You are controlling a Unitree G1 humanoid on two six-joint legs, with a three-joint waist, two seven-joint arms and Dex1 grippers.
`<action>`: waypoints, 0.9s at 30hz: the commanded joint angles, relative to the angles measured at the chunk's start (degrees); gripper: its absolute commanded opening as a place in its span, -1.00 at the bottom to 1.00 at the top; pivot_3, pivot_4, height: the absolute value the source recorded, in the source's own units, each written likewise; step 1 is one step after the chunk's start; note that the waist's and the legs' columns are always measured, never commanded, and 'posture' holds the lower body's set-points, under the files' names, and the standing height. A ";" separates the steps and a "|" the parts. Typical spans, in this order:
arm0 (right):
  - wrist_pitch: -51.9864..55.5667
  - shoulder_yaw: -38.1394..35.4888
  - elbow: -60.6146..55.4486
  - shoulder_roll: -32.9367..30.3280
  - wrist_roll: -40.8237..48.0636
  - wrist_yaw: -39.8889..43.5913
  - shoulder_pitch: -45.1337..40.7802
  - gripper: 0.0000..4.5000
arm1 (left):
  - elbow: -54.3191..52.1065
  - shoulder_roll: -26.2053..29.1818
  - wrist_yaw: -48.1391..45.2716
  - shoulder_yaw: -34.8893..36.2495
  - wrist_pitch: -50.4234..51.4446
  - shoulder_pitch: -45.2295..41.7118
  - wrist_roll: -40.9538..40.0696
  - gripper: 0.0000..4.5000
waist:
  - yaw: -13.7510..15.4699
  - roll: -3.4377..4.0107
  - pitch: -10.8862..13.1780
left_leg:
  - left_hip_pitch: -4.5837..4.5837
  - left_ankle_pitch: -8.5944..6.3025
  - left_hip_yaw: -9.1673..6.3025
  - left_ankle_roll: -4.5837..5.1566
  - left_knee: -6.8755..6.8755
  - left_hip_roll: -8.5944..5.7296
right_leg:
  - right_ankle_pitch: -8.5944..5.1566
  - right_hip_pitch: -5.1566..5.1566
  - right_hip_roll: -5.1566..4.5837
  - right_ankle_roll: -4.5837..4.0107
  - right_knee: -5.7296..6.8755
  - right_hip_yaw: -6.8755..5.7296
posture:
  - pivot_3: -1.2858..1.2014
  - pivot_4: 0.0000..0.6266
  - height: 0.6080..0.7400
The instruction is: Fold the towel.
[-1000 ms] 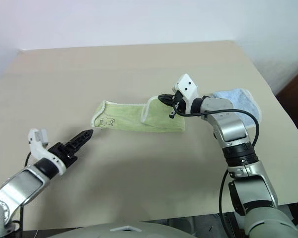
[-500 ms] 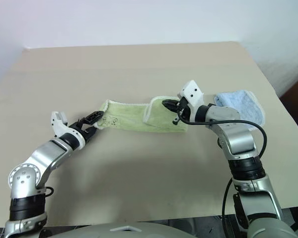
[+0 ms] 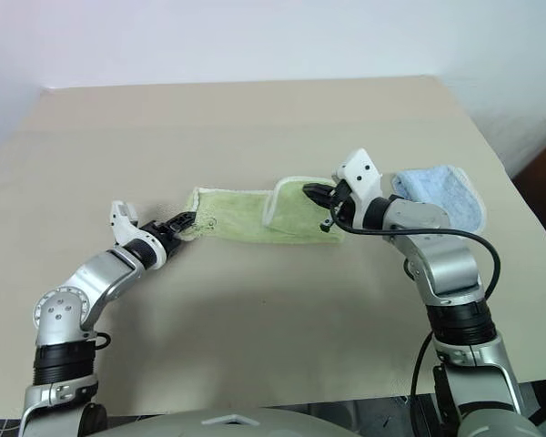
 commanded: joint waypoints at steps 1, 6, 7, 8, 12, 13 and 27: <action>-0.43 -1.52 -2.33 -0.30 0.73 -0.48 0.14 -1.00 | -2.02 0.49 -0.92 0.93 0.65 0.50 -0.30 -0.27 | 0.00 0.00 0.00 | 0.00 0.00 0.00 0.00 0.00 0.00 | 0.00 0.00 -0.01 0.00 0.00 0.00 | 0.03 -0.52 0.82; -0.61 -0.97 -2.23 0.14 0.76 -0.91 0.06 -1.00 | -1.19 0.26 -1.01 1.57 0.27 -0.40 0.31 -0.27 | -0.01 0.00 0.00 | 0.00 -0.01 0.00 -0.01 -0.01 0.00 | 0.00 0.00 -0.02 0.00 -0.02 -0.01 | 0.03 -0.52 0.82; -0.61 -0.82 -2.21 0.33 0.79 -1.03 0.00 -1.00 | -0.96 0.32 -1.03 1.50 0.32 -0.74 0.62 -0.10 | -0.01 0.00 0.00 | 0.00 -0.01 0.00 -0.01 -0.02 0.00 | 0.00 0.00 -0.02 0.00 -0.02 -0.01 | 0.03 -0.52 0.82; -0.63 -0.71 -2.19 0.43 0.79 -1.11 -0.05 -1.00 | -0.88 0.32 -1.06 1.48 0.27 -0.99 0.88 -0.01 | 0.00 0.00 0.00 | -0.01 -0.02 0.00 -0.02 -0.02 0.00 | 0.00 0.00 -0.02 0.00 -0.03 -0.01 | 0.03 -0.52 0.82; -0.66 -0.51 -2.27 0.58 0.86 -1.31 0.04 -1.00 | -0.63 0.24 -1.41 1.92 -0.01 -1.58 1.33 0.40 | -0.01 0.00 0.00 | -0.01 -0.08 -0.01 -0.12 -0.02 0.00 | -0.01 0.00 -0.02 0.00 -0.03 -0.02 | 0.03 -0.52 0.82; -0.66 -0.48 -2.32 0.63 0.88 -1.38 0.09 -1.00 | -0.51 0.24 -1.46 2.10 -0.08 -1.70 1.32 0.37 | 0.00 0.00 0.01 | -0.01 -0.08 -0.01 -0.13 -0.02 0.00 | -0.01 0.00 -0.02 0.00 -0.03 -0.02 | 0.03 -0.52 0.82; -0.34 -0.61 -3.26 0.70 1.02 -2.12 0.82 -1.00 | 0.35 0.39 -2.53 2.53 0.09 -2.83 1.99 -0.99 | 0.00 -0.01 0.02 | -0.06 -0.10 -0.02 -0.13 -0.12 0.01 | -0.01 -0.02 -0.03 0.02 -0.17 -0.05 | 0.03 -0.52 0.82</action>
